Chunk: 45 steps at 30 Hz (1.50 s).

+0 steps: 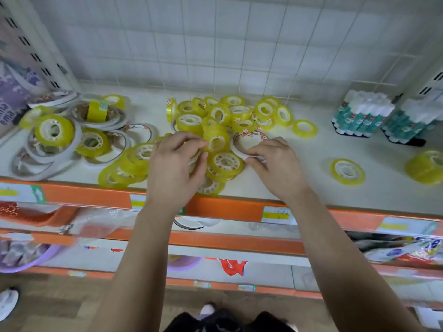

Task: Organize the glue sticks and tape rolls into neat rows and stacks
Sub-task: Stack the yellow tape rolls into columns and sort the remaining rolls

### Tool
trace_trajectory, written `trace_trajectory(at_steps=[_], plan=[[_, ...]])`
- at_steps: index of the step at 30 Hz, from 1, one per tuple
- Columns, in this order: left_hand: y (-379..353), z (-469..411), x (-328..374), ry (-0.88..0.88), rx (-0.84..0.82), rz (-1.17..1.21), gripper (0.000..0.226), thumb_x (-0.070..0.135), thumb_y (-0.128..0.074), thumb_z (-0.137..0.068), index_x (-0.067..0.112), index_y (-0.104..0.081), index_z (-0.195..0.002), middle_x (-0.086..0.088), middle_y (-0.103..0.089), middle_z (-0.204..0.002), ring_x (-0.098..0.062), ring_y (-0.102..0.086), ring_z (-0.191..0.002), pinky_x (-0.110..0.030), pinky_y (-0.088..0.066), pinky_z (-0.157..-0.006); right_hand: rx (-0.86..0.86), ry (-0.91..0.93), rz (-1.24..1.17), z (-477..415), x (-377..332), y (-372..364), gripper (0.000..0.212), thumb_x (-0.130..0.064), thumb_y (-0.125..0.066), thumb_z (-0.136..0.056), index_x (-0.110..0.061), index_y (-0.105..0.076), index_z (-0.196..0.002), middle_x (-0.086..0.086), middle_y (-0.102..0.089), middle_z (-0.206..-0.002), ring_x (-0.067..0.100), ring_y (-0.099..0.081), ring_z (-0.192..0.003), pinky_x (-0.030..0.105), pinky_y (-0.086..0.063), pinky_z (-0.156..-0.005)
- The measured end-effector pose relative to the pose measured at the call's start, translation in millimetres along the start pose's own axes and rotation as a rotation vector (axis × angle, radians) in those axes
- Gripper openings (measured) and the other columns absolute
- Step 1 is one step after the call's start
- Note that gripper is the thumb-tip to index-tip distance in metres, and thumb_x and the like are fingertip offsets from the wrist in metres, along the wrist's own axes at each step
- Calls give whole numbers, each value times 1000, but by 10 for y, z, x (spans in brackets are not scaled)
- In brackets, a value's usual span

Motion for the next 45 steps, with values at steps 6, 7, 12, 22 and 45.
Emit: trace_trajectory(at_steps=[6, 7, 12, 22, 45], plan=[[-110, -75, 89, -39, -17, 28, 20, 18, -62, -89, 11, -73, -104, -5, -67, -104, -30, -63, -97, -51, -50, -82, 55, 27, -48, 54, 0, 139, 20, -20, -63, -82, -8, -75, -93, 6, -71, -90, 32, -60, -93, 33, -46, -87], [-140, -86, 121, -46, -21, 33, 20, 18, -62, -89, 11, -73, -104, -5, -67, -104, -30, -64, -97, -51, -50, -82, 65, 29, -52, 83, 16, 171, 19, -20, -63, -82, -8, -75, -92, 5, -71, -90, 31, -59, -93, 27, -41, -88], [-353, -186, 299, -82, -103, 39, 17, 19, -61, -88, 12, -74, -97, -3, -68, -94, -30, -65, -87, -50, -51, -75, 150, 18, -87, 250, 119, 318, 24, -26, -59, -79, -9, -74, -85, 1, -69, -83, 29, -60, -92, 21, -41, -81], [-768, -295, 602, -13, -401, -137, 37, 40, -50, -82, 15, -77, -90, -2, -71, -98, -32, -61, -95, -42, -42, -84, 311, -33, -23, 506, 501, 627, 11, -12, -70, -80, -6, -74, -88, 5, -69, -84, 30, -59, -88, 17, -38, -81], [-860, -404, 1074, -127, -252, 49, 13, 23, -63, -89, 13, -70, -94, -3, -68, -90, -30, -63, -84, -42, -54, -67, 438, -41, 8, 642, 853, 1061, 11, -11, -71, -83, -5, -74, -92, 7, -68, -87, 32, -60, -88, 19, -40, -81]])
Point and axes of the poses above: each hand's wrist, its own z-axis away from the middle knuckle, its own y-axis out of the back of the hand, x = y × z, the point moved 2 cm from there along -z, towards the middle knuckle
